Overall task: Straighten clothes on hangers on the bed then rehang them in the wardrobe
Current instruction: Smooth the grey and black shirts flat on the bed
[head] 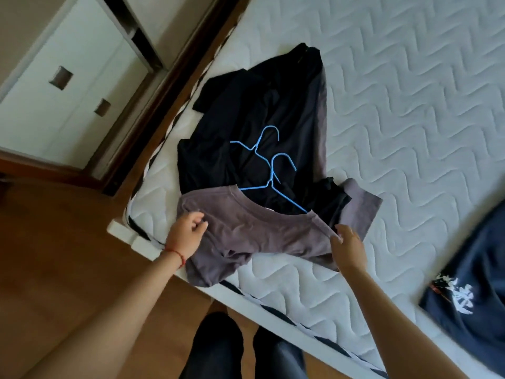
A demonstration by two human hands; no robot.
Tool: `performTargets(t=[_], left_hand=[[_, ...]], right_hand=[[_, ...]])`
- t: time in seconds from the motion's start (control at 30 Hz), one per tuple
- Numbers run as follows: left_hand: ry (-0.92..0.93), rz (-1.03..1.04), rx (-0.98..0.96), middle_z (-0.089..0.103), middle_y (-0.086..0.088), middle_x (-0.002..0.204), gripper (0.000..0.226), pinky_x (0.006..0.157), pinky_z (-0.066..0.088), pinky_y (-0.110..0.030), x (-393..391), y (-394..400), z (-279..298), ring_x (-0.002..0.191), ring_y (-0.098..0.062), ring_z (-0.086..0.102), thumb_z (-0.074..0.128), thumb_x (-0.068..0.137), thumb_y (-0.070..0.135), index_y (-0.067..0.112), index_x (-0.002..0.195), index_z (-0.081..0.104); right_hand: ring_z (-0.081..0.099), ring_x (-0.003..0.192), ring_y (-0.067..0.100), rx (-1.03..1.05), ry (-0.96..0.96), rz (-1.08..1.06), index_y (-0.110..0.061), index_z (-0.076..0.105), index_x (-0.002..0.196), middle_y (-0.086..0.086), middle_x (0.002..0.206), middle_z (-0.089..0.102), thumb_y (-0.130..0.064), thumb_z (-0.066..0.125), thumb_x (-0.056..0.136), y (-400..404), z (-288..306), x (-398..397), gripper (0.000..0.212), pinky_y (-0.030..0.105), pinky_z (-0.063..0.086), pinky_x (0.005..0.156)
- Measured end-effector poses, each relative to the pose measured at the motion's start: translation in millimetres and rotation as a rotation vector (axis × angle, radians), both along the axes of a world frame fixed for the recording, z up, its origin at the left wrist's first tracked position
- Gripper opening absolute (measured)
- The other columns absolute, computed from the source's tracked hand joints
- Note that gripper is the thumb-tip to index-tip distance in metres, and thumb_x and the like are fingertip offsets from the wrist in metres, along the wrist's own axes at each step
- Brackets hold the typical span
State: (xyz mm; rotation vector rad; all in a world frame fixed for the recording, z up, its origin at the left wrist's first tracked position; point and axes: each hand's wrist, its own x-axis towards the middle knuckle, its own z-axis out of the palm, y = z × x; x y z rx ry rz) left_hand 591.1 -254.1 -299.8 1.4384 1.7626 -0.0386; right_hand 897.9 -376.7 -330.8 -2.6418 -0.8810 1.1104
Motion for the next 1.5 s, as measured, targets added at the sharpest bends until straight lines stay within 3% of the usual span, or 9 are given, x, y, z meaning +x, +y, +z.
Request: performTargets(t=[0.17, 0.3, 0.37, 0.53, 0.73, 0.9, 1.13, 1.33, 1.5], left_hand=[[0.074, -0.194, 0.143, 0.051, -0.014, 0.135, 0.044, 0.103, 0.040, -0.043, 19, 67, -55, 0.124, -0.032, 0.046, 0.056, 0.088, 0.022, 0.010, 0.129, 0.049], [0.327, -0.438, 0.038, 0.053, -0.012, 0.131, 0.038, 0.099, 0.038, -0.044, 23, 86, -84, 0.121, -0.033, 0.048, 0.048, 0.091, 0.029, 0.017, 0.128, 0.050], [0.412, -0.555, 0.099, 0.058, -0.011, 0.123, 0.032, 0.097, 0.035, -0.042, 20, 85, -90, 0.116, -0.032, 0.050, 0.046, 0.093, 0.028, 0.015, 0.120, 0.055], [0.202, -0.492, 0.133, 0.060, -0.019, 0.111, 0.026, 0.085, 0.043, -0.043, 2, 79, -80, 0.102, -0.038, 0.056, 0.048, 0.093, 0.023, 0.003, 0.107, 0.059], [-0.037, -0.420, 0.280, 0.065, -0.017, 0.095, 0.016, 0.073, 0.049, -0.042, -20, 70, -19, 0.087, -0.036, 0.061, 0.060, 0.086, 0.016, 0.002, 0.093, 0.064], [-0.138, -0.432, 0.495, 0.068, -0.018, 0.089, 0.011, 0.069, 0.043, -0.031, -24, 73, 52, 0.082, -0.035, 0.062, 0.063, 0.083, 0.009, 0.000, 0.088, 0.066], [-0.274, -0.437, 0.752, 0.068, -0.022, 0.088, 0.010, 0.077, 0.046, -0.035, -31, 66, 156, 0.084, -0.035, 0.064, 0.066, 0.079, 0.000, -0.006, 0.087, 0.066], [-0.321, -0.387, 0.975, 0.068, -0.021, 0.088, 0.010, 0.075, 0.040, -0.026, -49, 15, 241, 0.084, -0.032, 0.064, 0.065, 0.079, 0.001, -0.005, 0.087, 0.068], [-0.382, -0.328, 1.144, 0.068, -0.020, 0.088, 0.011, 0.077, 0.039, -0.021, -65, -42, 311, 0.085, -0.030, 0.063, 0.065, 0.080, 0.003, -0.005, 0.088, 0.068]], right_hand=[[0.042, 0.126, 0.032, -0.039, -0.067, 0.058, -0.013, 0.041, 0.136, 0.013, 0.137, 0.047, -0.016, 0.046, 0.092, 13, -35, -3, 0.045, 0.045, 0.036, 0.102], [0.049, 0.117, 0.033, -0.085, -0.123, 0.080, -0.012, 0.051, 0.127, 0.012, 0.127, 0.058, -0.025, 0.047, 0.093, 18, -51, -7, 0.036, 0.042, 0.035, 0.098], [0.054, 0.108, 0.035, -0.085, -0.122, 0.096, -0.011, 0.058, 0.116, 0.013, 0.116, 0.064, -0.027, 0.046, 0.093, 18, -52, -9, 0.030, 0.041, 0.036, 0.094], [0.059, 0.094, 0.033, 0.036, -0.148, 0.044, -0.010, 0.066, 0.098, 0.012, 0.098, 0.069, -0.023, 0.052, 0.090, 8, -32, -17, 0.020, 0.040, 0.043, 0.085], [0.058, 0.090, 0.029, 0.292, -0.202, -0.093, -0.010, 0.070, 0.092, 0.008, 0.092, 0.067, -0.015, 0.058, 0.088, -13, 31, -36, 0.013, 0.028, 0.036, 0.072], [0.059, 0.084, 0.029, 0.479, -0.305, -0.086, -0.008, 0.071, 0.091, 0.009, 0.088, 0.068, -0.011, 0.062, 0.086, -22, 94, -47, 0.011, 0.031, 0.042, 0.070], [0.058, 0.078, 0.029, 0.719, -0.413, -0.037, -0.008, 0.071, 0.086, 0.010, 0.078, 0.065, -0.008, 0.062, 0.085, -35, 182, -54, 0.009, 0.032, 0.042, 0.068], [0.059, 0.081, 0.028, 0.903, -0.480, -0.034, -0.007, 0.072, 0.087, 0.009, 0.081, 0.066, -0.009, 0.064, 0.084, -75, 255, -67, 0.009, 0.025, 0.037, 0.073], [0.061, 0.080, 0.030, 1.082, -0.555, -0.041, -0.005, 0.072, 0.087, 0.010, 0.080, 0.067, -0.008, 0.066, 0.082, -125, 323, -83, 0.008, 0.039, 0.048, 0.076]])
